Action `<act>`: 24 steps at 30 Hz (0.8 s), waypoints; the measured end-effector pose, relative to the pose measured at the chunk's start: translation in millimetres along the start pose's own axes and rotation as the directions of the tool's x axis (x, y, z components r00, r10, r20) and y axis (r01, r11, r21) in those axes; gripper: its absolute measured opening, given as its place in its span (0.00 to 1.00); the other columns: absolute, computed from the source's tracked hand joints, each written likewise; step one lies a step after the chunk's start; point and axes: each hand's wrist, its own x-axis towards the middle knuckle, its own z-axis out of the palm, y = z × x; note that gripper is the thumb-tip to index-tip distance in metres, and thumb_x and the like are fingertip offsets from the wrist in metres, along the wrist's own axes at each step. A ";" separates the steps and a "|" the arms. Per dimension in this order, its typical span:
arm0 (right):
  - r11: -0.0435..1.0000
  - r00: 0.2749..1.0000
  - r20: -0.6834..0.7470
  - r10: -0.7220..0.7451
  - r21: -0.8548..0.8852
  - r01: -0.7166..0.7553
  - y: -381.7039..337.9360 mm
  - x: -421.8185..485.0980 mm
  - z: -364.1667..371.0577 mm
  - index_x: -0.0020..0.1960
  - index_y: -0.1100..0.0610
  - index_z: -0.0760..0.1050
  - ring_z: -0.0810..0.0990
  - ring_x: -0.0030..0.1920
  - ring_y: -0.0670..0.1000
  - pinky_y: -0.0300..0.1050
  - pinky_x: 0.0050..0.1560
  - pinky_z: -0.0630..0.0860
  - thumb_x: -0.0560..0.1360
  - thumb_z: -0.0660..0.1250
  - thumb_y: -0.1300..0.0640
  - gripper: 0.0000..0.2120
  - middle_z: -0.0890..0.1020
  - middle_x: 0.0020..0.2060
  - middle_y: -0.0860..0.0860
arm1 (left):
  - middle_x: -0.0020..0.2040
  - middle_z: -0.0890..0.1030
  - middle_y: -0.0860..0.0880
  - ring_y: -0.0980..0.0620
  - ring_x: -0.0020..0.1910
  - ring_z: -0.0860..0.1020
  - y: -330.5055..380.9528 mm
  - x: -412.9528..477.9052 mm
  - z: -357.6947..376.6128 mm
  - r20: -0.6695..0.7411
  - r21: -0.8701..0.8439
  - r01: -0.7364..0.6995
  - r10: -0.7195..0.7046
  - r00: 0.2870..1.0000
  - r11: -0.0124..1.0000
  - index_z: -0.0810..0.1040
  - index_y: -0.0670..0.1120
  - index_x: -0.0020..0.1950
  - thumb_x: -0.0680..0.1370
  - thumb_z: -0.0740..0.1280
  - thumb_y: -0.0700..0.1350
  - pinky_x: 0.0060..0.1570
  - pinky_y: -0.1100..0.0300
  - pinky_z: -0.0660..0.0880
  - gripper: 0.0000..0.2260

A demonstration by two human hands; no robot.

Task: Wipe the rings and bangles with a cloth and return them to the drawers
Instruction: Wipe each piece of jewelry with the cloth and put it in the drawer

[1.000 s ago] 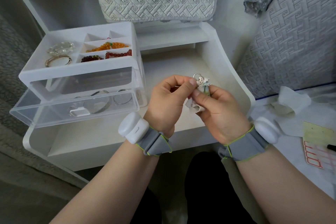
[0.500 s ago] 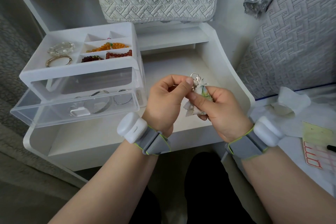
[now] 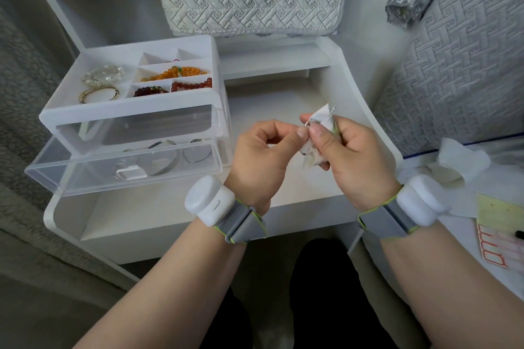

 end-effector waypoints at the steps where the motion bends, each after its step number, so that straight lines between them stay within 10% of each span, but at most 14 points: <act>1: 0.999 1.000 -0.014 -0.017 -0.047 0.016 -1.1 -0.6 -1.0 0.54 0.60 0.78 0.72 0.25 0.42 0.32 0.28 0.69 0.78 0.61 0.60 0.09 0.76 0.29 0.58 | 0.36 0.81 0.45 0.46 0.41 0.77 -0.1 -0.3 0.1 -0.005 0.005 0.003 -0.003 1.000 1.000 0.81 0.49 0.33 0.69 0.70 0.45 0.51 0.48 0.74 0.05; 7: 0.989 0.988 -0.149 0.044 0.150 -0.022 5.1 7.3 -8.0 0.47 0.54 0.80 0.69 0.25 0.47 0.38 0.26 0.67 0.79 0.59 0.55 0.11 0.74 0.33 0.61 | 0.42 0.79 0.42 0.48 0.43 0.76 0.4 0.1 -3.5 -0.047 0.018 0.012 -0.011 0.999 1.000 0.81 0.50 0.34 0.67 0.71 0.47 0.51 0.54 0.73 0.03; 15: 0.951 0.984 0.107 -0.140 -0.262 0.164 -12.8 8.7 -4.4 0.46 0.49 0.79 0.79 0.31 0.45 0.34 0.34 0.73 0.75 0.62 0.52 0.07 0.81 0.41 0.57 | 0.42 0.78 0.47 0.50 0.44 0.76 1.8 -5.2 -4.6 -0.017 0.157 -0.061 0.064 0.998 0.986 0.81 0.57 0.33 0.71 0.72 0.46 0.49 0.55 0.73 0.07; 24: 0.970 0.995 -0.078 0.062 0.240 -0.042 -13.7 10.4 15.8 0.48 0.53 0.80 0.74 0.32 0.50 0.41 0.32 0.72 0.73 0.63 0.50 0.10 0.79 0.33 0.49 | 0.42 0.79 0.42 0.51 0.42 0.76 14.0 -11.3 -22.9 -0.059 0.071 -0.037 0.041 0.997 0.997 0.82 0.52 0.34 0.67 0.71 0.48 0.49 0.56 0.73 0.02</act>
